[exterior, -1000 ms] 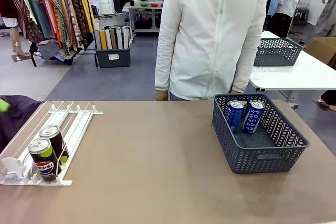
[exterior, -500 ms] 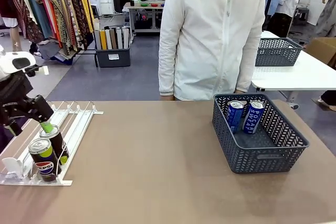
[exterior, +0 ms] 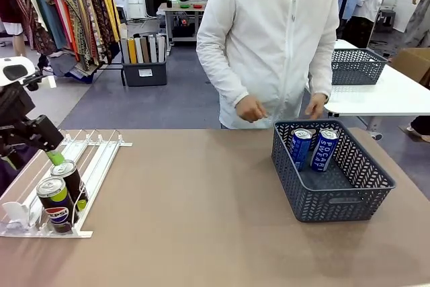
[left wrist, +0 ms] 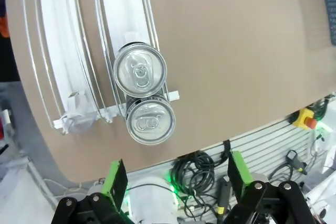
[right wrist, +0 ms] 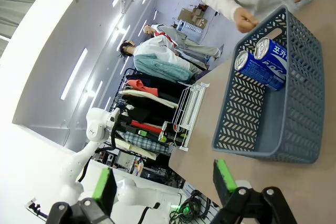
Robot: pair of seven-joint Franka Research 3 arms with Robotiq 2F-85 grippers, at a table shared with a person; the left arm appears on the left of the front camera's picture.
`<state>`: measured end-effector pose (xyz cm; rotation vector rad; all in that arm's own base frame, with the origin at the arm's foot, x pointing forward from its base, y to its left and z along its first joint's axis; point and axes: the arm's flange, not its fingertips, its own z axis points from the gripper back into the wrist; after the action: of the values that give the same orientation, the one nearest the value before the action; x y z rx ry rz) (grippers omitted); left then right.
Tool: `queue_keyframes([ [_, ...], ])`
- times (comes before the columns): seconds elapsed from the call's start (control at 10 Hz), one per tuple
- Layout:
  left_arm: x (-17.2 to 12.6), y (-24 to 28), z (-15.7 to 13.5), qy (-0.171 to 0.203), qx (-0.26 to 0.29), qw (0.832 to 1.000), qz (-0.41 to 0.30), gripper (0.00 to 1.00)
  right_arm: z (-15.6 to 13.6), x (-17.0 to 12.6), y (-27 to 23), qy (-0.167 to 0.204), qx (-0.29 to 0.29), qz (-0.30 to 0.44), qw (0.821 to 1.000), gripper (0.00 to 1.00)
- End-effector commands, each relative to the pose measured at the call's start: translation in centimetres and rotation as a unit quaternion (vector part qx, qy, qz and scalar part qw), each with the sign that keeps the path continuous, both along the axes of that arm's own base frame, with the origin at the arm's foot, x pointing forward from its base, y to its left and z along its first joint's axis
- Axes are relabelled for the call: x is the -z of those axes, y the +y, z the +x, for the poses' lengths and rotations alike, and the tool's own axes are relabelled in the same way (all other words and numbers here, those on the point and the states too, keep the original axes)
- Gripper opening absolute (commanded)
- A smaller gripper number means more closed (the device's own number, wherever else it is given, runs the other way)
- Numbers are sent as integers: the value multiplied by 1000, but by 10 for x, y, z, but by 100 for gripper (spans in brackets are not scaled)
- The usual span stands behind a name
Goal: Retrieve and store the cans from the dispenser.
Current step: Pick up one can from the Automatic Can Dispenser and place it in the middle of the table.
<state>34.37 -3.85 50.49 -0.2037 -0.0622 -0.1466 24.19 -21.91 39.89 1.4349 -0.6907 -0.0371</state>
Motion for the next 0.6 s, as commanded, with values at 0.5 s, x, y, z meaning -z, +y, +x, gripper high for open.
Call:
queue_keyframes([
  [0.5,80,-14,14,27,-76,993,88,100,-1,-4,0,1,-5,1,1000,100],
])
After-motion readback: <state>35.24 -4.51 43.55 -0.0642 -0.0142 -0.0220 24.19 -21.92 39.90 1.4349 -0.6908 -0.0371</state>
